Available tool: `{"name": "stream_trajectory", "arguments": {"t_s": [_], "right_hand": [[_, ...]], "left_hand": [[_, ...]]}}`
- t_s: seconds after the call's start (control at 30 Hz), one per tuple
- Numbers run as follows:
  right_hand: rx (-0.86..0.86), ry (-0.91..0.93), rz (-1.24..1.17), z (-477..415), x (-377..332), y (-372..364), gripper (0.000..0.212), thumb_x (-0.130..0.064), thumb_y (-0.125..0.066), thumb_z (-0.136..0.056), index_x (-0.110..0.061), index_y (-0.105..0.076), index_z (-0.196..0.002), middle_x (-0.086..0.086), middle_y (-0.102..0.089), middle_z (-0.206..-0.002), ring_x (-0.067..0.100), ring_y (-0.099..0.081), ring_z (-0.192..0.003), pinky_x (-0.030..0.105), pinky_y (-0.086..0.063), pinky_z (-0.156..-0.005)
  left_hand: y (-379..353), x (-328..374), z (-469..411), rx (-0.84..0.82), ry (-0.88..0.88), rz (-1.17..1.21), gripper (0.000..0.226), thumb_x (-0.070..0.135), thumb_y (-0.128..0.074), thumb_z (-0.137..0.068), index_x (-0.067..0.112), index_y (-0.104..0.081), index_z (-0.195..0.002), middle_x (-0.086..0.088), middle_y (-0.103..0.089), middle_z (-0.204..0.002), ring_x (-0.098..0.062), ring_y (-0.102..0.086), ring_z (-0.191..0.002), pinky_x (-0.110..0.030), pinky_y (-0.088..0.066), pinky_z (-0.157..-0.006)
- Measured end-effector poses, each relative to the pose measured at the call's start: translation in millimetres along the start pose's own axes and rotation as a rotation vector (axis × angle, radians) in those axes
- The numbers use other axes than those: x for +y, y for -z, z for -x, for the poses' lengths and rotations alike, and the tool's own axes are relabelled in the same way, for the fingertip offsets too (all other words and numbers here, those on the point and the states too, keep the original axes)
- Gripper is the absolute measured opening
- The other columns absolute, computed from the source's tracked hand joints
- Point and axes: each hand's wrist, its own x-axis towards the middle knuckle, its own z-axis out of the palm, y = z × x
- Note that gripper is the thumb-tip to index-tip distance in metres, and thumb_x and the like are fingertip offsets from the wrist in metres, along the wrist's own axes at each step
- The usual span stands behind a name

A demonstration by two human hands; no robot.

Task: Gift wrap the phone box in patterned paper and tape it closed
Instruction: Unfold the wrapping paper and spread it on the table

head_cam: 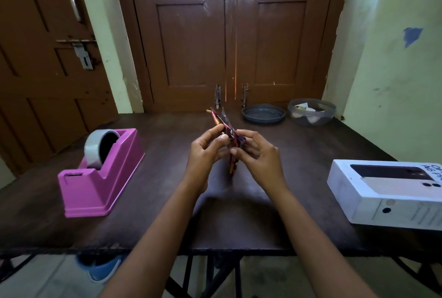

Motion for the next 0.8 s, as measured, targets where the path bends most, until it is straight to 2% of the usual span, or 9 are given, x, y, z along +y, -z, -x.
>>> {"name": "stream_trajectory", "arguments": {"t_s": [0.13, 0.27, 0.33, 0.43, 0.57, 0.7, 0.8], "right_hand": [[0.055, -0.061, -0.093, -1.3, -1.9, 1.9, 0.034, -0.005, -0.071, -0.078, -0.021, -0.06, -0.106, -0.003, -0.07, -0.096, 0.003, -0.066, -0.093, 0.016, -0.051, -0.081], [0.041, -0.073, -0.089, -0.4, -1.1, 0.3, 0.023, -0.005, -0.071, -0.079, -0.014, -0.065, -0.1, 0.001, -0.071, -0.094, 0.003, -0.067, -0.089, 0.016, -0.052, -0.079], [0.043, -0.07, -0.077, -0.3, -0.5, 0.8, 0.018, -0.006, -0.068, -0.081, -0.014, -0.067, -0.097, -0.001, -0.071, -0.09, 0.005, -0.068, -0.087, 0.017, -0.052, -0.078], [0.071, -0.079, -0.074, -0.7, 0.0, 2.7, 0.011, -0.008, -0.065, -0.085, -0.015, -0.069, -0.091, -0.001, -0.071, -0.083, 0.004, -0.068, -0.08, 0.019, -0.053, -0.074], [0.049, -0.06, -0.063, -0.4, -1.2, 3.0, 0.012, -0.007, -0.067, -0.083, -0.017, -0.069, -0.087, -0.006, -0.07, -0.079, 0.001, -0.067, -0.076, 0.014, -0.05, -0.07], [0.033, -0.062, -0.068, -0.4, -1.8, 1.6, 0.015, -0.003, -0.068, -0.08, -0.018, -0.07, -0.083, -0.008, -0.07, -0.077, 0.0, -0.067, -0.074, 0.014, -0.05, -0.07], [0.026, -0.075, -0.076, -0.4, -1.3, 1.9, 0.015, -0.005, -0.068, -0.081, -0.019, -0.07, -0.084, -0.007, -0.07, -0.078, 0.002, -0.067, -0.076, 0.016, -0.051, -0.071]], "left_hand": [[1.9, 1.0, -0.6, 0.016, 0.005, 0.024, 0.035, 0.008, -0.054, -0.092, 0.005, -0.052, -0.127, -0.012, -0.067, -0.109, -0.017, -0.069, -0.092, -0.027, -0.057, -0.078], [1.7, -1.3, 0.6, -0.008, -0.001, -0.033, 0.041, 0.009, -0.063, -0.085, 0.007, -0.054, -0.125, 0.0, -0.073, -0.095, -0.015, -0.068, -0.094, -0.029, -0.056, -0.081], [1.2, -2.6, 1.1, -0.015, -0.012, -0.067, 0.039, 0.007, -0.064, -0.084, 0.008, -0.056, -0.123, 0.004, -0.074, -0.09, -0.012, -0.069, -0.091, -0.029, -0.056, -0.08], [2.9, -2.5, -0.2, 0.032, -0.026, -0.062, 0.031, -0.002, -0.057, -0.088, 0.006, -0.058, -0.118, 0.0, -0.072, -0.09, -0.011, -0.07, -0.083, -0.025, -0.057, -0.075], [2.1, -1.3, -0.4, 0.047, 0.0, -0.034, 0.027, 0.008, -0.056, -0.091, 0.005, -0.059, -0.117, -0.011, -0.069, -0.098, -0.017, -0.069, -0.084, -0.023, -0.057, -0.07], [-0.1, -1.2, 2.0, 0.005, 0.001, -0.092, 0.04, 0.012, -0.066, -0.083, 0.011, -0.055, -0.122, 0.0, -0.069, -0.095, -0.01, -0.068, -0.088, -0.022, -0.055, -0.072], [2.5, -2.5, 1.7, 0.005, -0.019, -0.132, 0.042, 0.006, -0.066, -0.083, 0.01, -0.054, -0.124, -0.004, -0.067, -0.101, -0.014, -0.066, -0.095, -0.026, -0.056, -0.078]]}}
